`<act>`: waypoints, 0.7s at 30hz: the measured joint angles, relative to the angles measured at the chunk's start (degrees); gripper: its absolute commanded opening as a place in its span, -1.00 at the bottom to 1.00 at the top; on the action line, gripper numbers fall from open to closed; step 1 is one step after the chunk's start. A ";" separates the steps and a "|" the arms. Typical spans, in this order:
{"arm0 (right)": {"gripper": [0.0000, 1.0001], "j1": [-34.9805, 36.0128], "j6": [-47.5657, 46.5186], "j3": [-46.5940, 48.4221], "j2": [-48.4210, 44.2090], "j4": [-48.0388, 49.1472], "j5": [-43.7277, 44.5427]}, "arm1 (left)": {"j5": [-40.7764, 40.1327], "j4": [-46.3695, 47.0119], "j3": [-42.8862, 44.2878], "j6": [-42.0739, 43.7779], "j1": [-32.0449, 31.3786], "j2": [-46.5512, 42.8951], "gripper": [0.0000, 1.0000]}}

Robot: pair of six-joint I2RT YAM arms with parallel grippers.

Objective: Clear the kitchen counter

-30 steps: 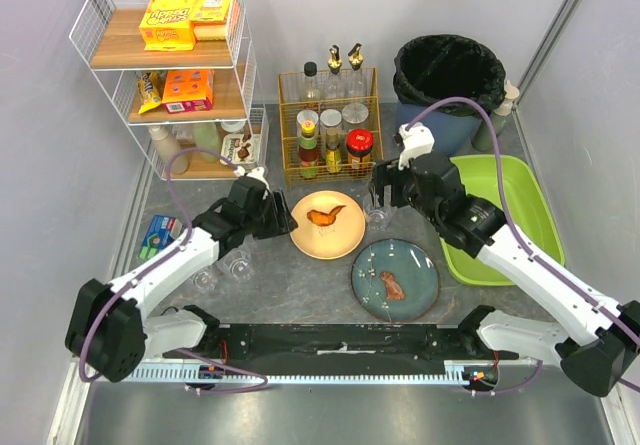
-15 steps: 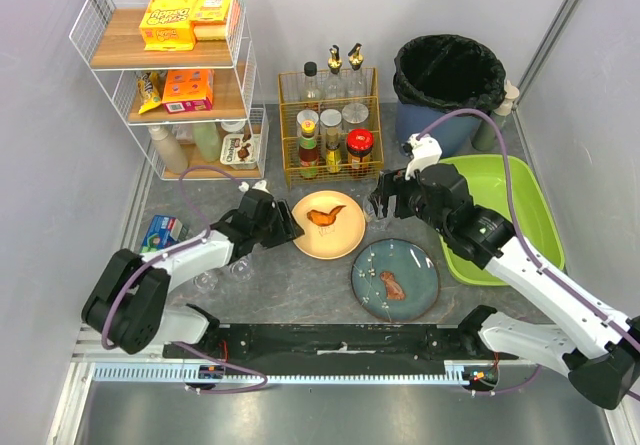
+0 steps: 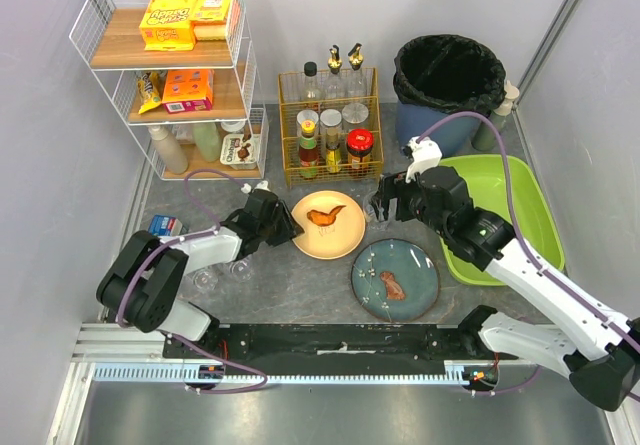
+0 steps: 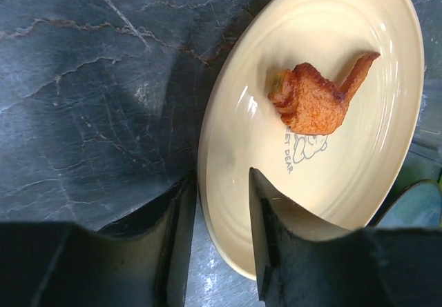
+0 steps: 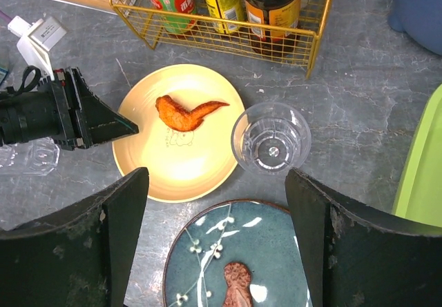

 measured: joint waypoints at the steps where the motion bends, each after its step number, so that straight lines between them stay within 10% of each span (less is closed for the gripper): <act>1: 0.74 0.00 0.02 -0.07 0.22 0.00 0.00 | -0.02 0.42 -0.07 -0.26 0.02 0.20 -0.30; 5: 0.74 -0.02 0.04 -0.63 1.14 0.04 -0.09 | -0.31 1.20 -0.22 -1.09 0.26 1.05 -0.94; 21: 0.75 -0.04 4.02 -6.19 4.74 4.50 -6.75 | 5.33 -10.99 -0.61 -1.46 6.93 -17.64 -0.97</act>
